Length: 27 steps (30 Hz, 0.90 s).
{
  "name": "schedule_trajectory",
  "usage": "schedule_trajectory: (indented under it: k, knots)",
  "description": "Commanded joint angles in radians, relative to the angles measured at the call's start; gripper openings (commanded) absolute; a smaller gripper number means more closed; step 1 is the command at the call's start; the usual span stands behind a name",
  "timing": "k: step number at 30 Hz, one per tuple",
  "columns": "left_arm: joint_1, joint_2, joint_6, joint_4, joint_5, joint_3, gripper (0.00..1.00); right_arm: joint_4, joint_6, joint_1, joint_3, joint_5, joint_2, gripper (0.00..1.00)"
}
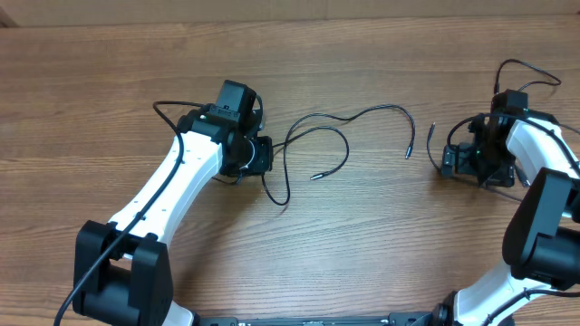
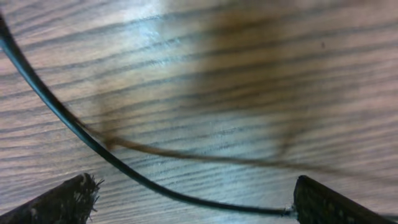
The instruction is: Untangle cables
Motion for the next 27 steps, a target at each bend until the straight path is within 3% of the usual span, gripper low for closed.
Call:
schedule_trajectory:
  k: [1,5,21,25,26,27]
  knots:
    - [-0.002,0.002,0.023,0.005,-0.001,-0.003,0.12,-0.005,-0.150,0.003,-0.005,0.003,-0.010,1.00]
    - [-0.002,0.002,0.023,0.005,-0.001,-0.003,0.12,-0.031,-0.234,0.003,-0.005,0.003,-0.010,1.00]
    - [-0.002,0.002,0.023,0.000,0.003,-0.003,0.12,0.072,-0.237,0.003,-0.097,0.007,-0.010,0.96]
    - [-0.002,0.002,0.023,0.000,0.003,-0.003,0.13,0.089,-0.236,0.003,-0.101,0.007,-0.010,0.83]
    - [-0.002,0.002,0.023,0.000,0.003,-0.003,0.13,0.093,-0.236,0.003,-0.101,0.007,-0.010,0.75]
    - [-0.002,0.002,0.022,0.000,0.003,-0.003,0.12,0.104,-0.229,0.003,-0.101,0.006,-0.010,0.59]
